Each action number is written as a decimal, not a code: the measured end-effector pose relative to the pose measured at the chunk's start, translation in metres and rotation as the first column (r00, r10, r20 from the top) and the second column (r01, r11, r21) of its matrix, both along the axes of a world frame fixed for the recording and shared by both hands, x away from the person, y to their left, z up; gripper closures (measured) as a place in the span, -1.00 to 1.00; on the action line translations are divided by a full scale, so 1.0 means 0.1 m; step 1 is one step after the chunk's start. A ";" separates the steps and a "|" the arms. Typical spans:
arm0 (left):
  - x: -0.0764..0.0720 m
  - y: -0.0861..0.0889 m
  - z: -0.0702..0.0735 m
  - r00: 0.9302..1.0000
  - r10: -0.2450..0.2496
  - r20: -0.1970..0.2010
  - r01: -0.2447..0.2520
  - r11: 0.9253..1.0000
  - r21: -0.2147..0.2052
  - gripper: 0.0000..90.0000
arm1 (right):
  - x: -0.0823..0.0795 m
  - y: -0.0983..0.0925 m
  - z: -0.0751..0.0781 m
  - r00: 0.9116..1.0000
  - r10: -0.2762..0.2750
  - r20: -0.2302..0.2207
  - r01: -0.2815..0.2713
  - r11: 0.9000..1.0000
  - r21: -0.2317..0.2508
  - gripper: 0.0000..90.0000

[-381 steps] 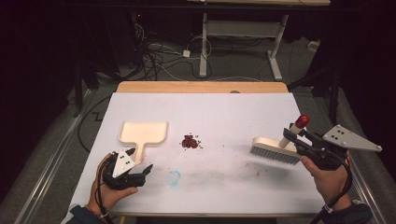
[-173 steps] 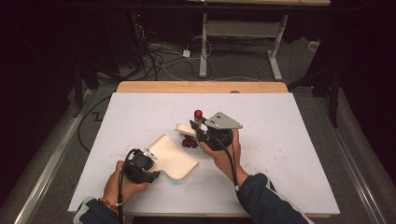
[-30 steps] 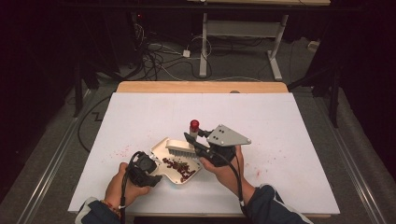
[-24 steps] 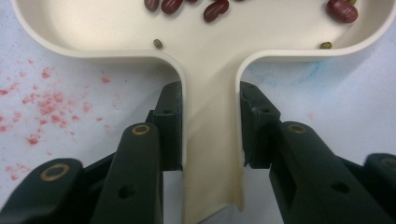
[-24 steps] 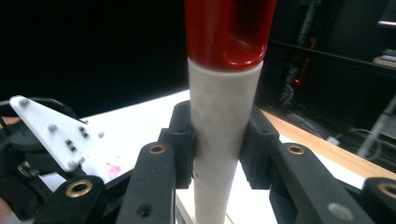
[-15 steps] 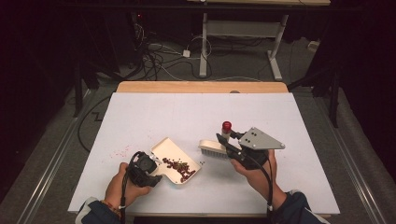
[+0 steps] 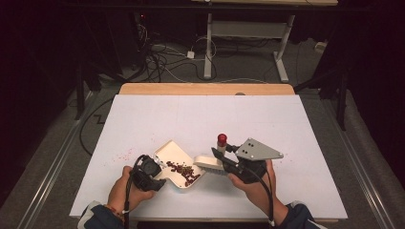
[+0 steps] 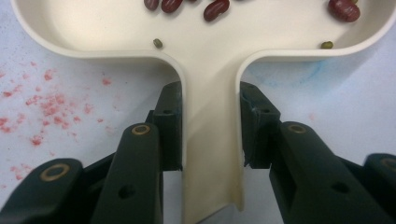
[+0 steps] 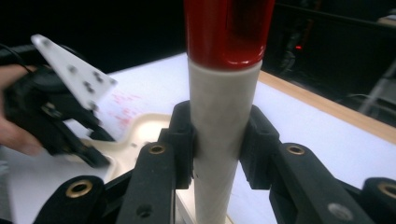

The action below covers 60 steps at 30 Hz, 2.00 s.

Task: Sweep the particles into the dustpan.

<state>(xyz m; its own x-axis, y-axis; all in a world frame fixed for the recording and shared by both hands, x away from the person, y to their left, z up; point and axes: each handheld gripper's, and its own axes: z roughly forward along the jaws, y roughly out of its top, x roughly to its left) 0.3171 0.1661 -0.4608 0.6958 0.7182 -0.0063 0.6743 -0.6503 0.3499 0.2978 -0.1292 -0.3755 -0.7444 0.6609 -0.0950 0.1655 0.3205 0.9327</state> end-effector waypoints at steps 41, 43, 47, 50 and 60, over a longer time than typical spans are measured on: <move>0.03 0.03 -0.01 1.000 0.017 0.000 -0.017 0.999 -0.041 0.42 | 0.07 0.34 -0.03 0.997 0.046 0.060 -0.047 0.999 0.014 0.55; 0.03 0.03 -0.01 1.000 0.017 0.001 -0.017 0.999 -0.042 0.42 | 0.08 0.31 -0.01 0.997 0.038 0.063 -0.039 0.999 0.025 0.55; 0.04 0.04 -0.02 1.000 0.026 -0.001 -0.026 0.998 -0.056 0.42 | 0.09 0.19 0.07 0.997 0.014 0.075 -0.018 0.998 0.056 0.55; 0.05 0.05 -0.02 1.000 0.031 -0.001 -0.031 0.997 -0.071 0.42 | 0.11 0.11 0.14 0.997 -0.003 0.084 -0.003 0.997 0.071 0.55; 0.06 0.07 -0.03 0.999 0.053 0.002 -0.052 0.994 -0.092 0.42 | 0.15 -0.09 0.23 0.996 -0.037 0.087 0.031 0.997 0.076 0.55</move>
